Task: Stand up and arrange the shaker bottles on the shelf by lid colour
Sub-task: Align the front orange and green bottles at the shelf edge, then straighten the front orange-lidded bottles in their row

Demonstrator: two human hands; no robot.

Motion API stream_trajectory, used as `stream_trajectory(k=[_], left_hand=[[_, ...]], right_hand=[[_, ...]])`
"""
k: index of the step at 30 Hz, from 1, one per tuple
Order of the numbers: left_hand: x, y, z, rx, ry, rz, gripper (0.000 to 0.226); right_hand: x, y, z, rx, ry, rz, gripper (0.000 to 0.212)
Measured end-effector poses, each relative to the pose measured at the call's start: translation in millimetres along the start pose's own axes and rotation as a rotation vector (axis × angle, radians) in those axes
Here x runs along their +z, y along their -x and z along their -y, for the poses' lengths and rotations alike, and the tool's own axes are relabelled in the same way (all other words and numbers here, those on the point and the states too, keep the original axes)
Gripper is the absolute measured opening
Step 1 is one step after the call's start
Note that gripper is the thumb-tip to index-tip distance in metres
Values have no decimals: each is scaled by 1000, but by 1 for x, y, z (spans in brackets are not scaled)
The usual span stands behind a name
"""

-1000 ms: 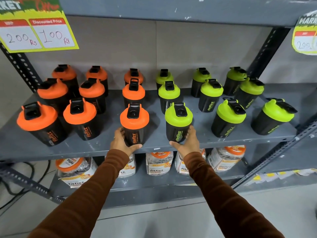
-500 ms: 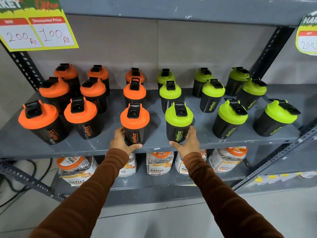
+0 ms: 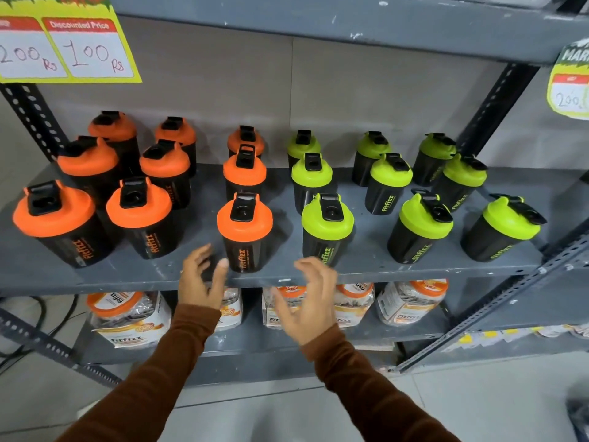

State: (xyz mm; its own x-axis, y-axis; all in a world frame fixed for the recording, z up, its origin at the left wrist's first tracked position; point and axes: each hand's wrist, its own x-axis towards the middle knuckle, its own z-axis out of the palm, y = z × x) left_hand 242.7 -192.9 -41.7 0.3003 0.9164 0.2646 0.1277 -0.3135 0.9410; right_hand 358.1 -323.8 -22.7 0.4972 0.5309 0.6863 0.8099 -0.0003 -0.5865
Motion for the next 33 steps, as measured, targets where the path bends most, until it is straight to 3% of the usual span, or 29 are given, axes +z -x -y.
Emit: stream_trajectory(k=[4, 6, 9, 12, 16, 20, 28, 33], left_hand=[[-29, -4, 18, 55, -60, -179, 43], [-51, -16, 23, 85, -106, -270, 43], [-94, -37, 29, 160, -234, -452, 50], [-136, -61, 44, 143, -315, -534, 77], [-170, -93, 54, -63, -272, -404, 109], [-185, -109, 59, -129, -172, -266, 116], [-193, -118, 59, -129, -94, -120, 105], [-205, -116, 68, -131, -89, 23, 106]], right_hand=[[39, -4, 45, -220, -135, 161, 22], [66, -10, 65, -206, -184, 203, 15], [110, -20, 87, 7, -224, 207, 25], [148, -30, 99, 350, -299, 242, 60], [187, -45, 102, 634, -353, 365, 100], [206, -52, 105, 709, -470, 392, 115], [210, -56, 115, 663, -378, 330, 103], [204, -54, 115, 615, -342, 354, 115]])
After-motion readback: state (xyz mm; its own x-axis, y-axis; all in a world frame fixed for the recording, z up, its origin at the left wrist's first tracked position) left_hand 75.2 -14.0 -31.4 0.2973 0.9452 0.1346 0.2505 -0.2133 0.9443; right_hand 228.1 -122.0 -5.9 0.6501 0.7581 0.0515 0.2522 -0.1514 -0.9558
